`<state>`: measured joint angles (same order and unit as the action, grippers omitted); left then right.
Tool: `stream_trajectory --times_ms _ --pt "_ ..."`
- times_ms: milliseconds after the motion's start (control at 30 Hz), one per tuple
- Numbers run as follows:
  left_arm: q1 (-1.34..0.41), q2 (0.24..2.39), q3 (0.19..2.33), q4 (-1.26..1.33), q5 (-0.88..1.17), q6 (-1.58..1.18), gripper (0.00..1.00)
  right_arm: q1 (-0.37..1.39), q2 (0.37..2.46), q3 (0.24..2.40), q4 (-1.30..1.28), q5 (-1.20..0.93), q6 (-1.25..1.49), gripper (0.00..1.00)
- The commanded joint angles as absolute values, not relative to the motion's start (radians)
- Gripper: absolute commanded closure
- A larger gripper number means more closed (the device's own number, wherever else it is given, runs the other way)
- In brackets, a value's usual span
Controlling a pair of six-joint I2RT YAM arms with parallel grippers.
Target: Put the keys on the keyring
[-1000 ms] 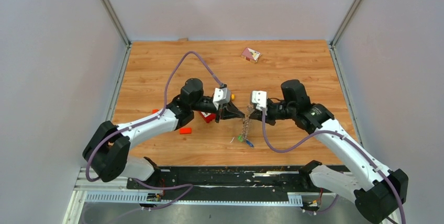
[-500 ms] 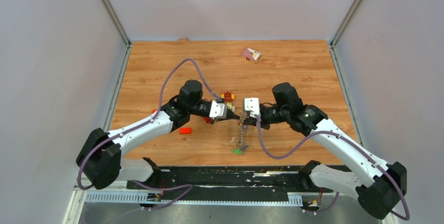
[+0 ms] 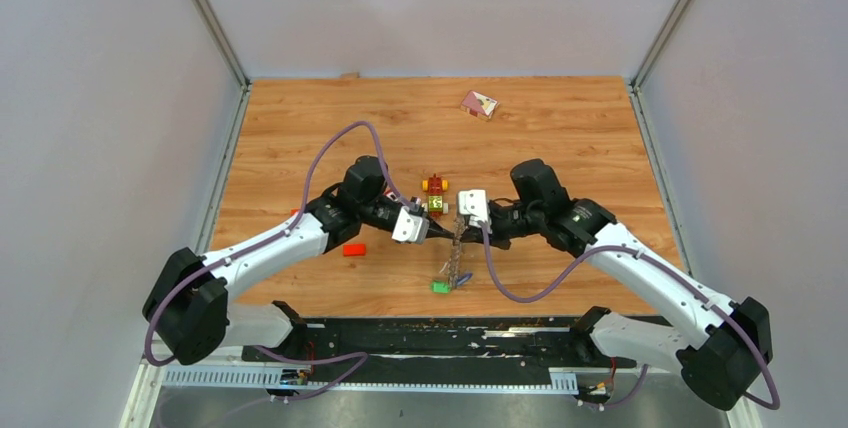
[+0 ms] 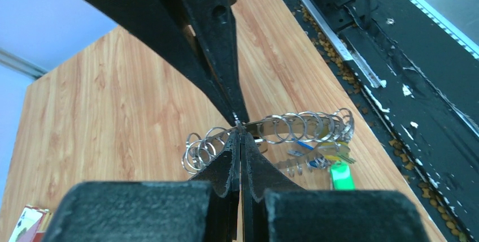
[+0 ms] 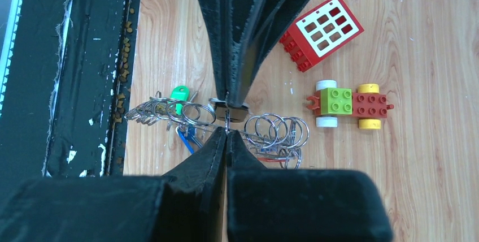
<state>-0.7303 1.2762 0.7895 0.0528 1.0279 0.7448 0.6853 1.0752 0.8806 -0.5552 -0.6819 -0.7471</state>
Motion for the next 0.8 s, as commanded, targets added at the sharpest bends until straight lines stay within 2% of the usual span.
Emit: stream_trajectory --times_ms 0,200,767 --pt "-0.727 1.239 0.796 -0.071 1.089 0.903 1.0 0.699 1.086 0.888 -0.503 -0.718 -0.774 1.0" --pt "-0.728 1.235 0.799 -0.118 1.098 0.962 1.0 0.715 1.108 0.892 -0.519 -0.724 -0.789 1.0" --pt "-0.727 1.227 0.769 -0.01 1.084 0.872 1.0 0.751 1.148 0.896 -0.548 -0.743 -0.811 1.0"
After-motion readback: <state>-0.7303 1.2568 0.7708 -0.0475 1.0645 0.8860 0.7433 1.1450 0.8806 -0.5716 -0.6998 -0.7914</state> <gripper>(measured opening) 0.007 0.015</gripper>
